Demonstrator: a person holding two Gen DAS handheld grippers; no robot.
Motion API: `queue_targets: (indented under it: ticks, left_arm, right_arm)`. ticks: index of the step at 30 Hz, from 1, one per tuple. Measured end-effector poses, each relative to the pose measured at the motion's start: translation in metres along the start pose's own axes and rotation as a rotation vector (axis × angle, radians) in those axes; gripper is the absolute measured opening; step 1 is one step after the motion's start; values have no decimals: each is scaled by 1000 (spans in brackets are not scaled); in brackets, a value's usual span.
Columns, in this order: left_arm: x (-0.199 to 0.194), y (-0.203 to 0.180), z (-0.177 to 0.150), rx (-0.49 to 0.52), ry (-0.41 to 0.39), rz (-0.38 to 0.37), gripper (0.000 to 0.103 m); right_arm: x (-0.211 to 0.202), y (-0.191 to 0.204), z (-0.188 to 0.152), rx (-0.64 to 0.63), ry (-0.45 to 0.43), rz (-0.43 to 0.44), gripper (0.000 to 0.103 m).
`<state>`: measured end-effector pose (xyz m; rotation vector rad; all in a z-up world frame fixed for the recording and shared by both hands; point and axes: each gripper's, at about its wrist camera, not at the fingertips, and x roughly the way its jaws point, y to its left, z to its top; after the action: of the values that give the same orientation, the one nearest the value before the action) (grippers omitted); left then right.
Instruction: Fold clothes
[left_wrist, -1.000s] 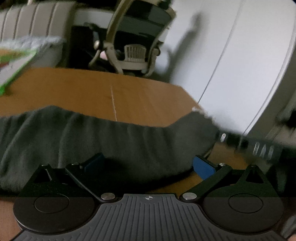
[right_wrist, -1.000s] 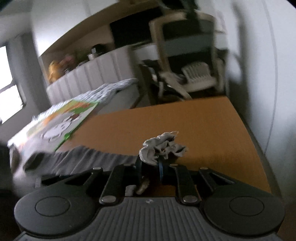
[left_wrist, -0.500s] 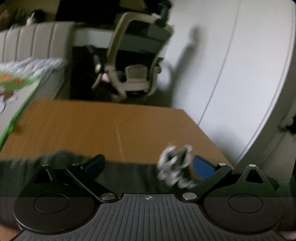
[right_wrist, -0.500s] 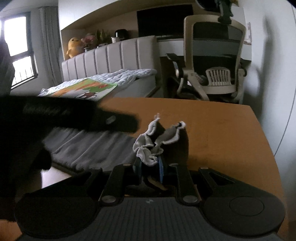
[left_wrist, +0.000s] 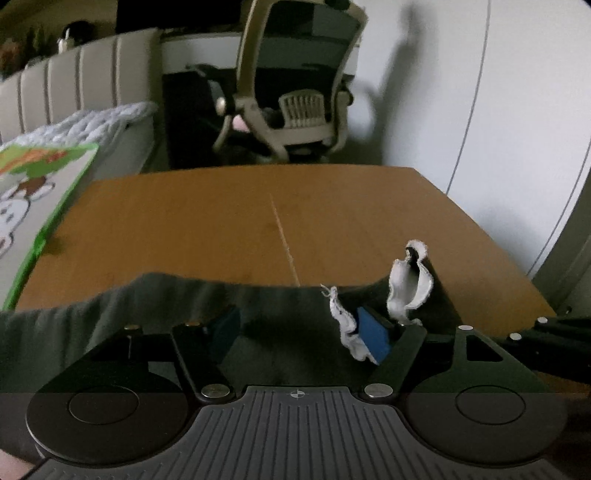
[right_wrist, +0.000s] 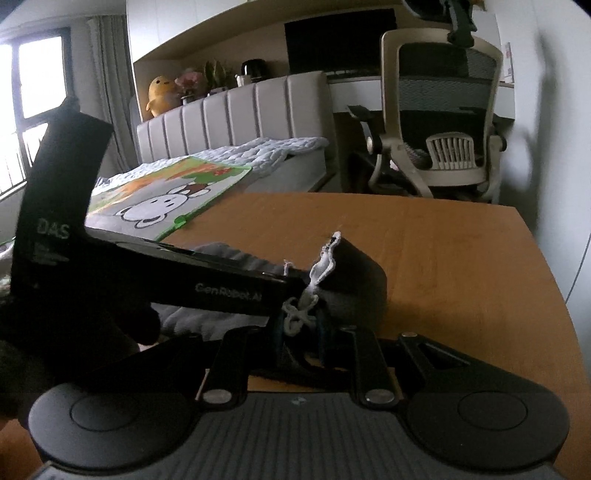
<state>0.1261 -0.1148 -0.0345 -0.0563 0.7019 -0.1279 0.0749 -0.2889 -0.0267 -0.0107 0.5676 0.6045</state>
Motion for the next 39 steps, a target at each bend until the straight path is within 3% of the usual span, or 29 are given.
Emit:
queue_targets:
  ticks: [7, 9, 13, 18, 21, 26, 33, 36, 39]
  left_arm:
    - [-26, 11, 12, -88, -112, -79, 80]
    - [-23, 5, 14, -61, -103, -95, 84]
    - [2, -14, 6, 50, -20, -25, 85]
    - [10, -4, 0, 32, -3, -2, 90]
    - [10, -1, -2, 23, -8, -1, 91]
    - [11, 3, -4, 16, -11, -13, 91]
    - [11, 7, -5, -2, -13, -27, 90]
    - [10, 9, -5, -18, -9, -35, 91]
    - [5, 11, -4, -39, -3, -53, 91]
  right_arm:
    - [5, 4, -2, -9, 12, 15, 19]
    - [7, 7, -4, -12, 12, 22, 19]
    - [7, 5, -4, -11, 8, 36, 21]
    - [-18, -14, -3, 43, -14, 114, 49]
    - [-26, -31, -6, 99, -16, 71, 54]
    - [-12, -53, -11, 259, 17, 45, 54]
    - [15, -46, -10, 304, 32, 66, 53]
    - [19, -47, -10, 321, 37, 82, 39]
    - [11, -48, -10, 308, 31, 81, 33]
